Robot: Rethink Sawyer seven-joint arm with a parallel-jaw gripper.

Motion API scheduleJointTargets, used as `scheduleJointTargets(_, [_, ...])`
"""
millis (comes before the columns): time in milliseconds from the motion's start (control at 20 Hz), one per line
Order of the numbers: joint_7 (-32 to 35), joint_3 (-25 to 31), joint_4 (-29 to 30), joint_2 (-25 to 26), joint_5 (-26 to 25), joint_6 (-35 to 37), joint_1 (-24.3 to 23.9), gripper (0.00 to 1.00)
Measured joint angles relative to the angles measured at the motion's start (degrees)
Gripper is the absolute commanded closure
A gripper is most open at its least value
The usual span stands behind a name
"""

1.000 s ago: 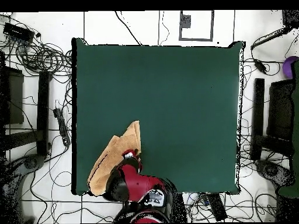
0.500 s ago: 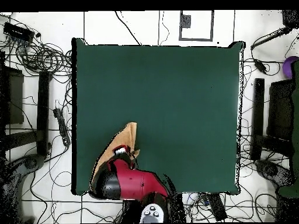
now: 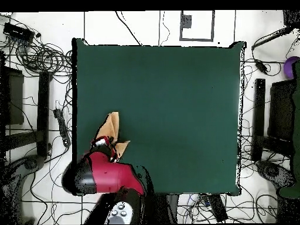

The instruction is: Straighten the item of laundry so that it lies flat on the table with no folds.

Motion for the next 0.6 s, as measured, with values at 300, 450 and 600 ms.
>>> scheduleJointTargets(300, [0.4, -10.2, -7.4, 8.3, 8.9, 1.1, 13.2, 0.00])
scheduleJointTargets(450, [1.6, -17.0, -11.3, 14.1, 15.2, 4.6, 20.8, 0.00])
scheduleJointTargets(600, [3.2, -20.4, -13.1, 17.1, 19.5, 8.0, 24.8, 0.00])
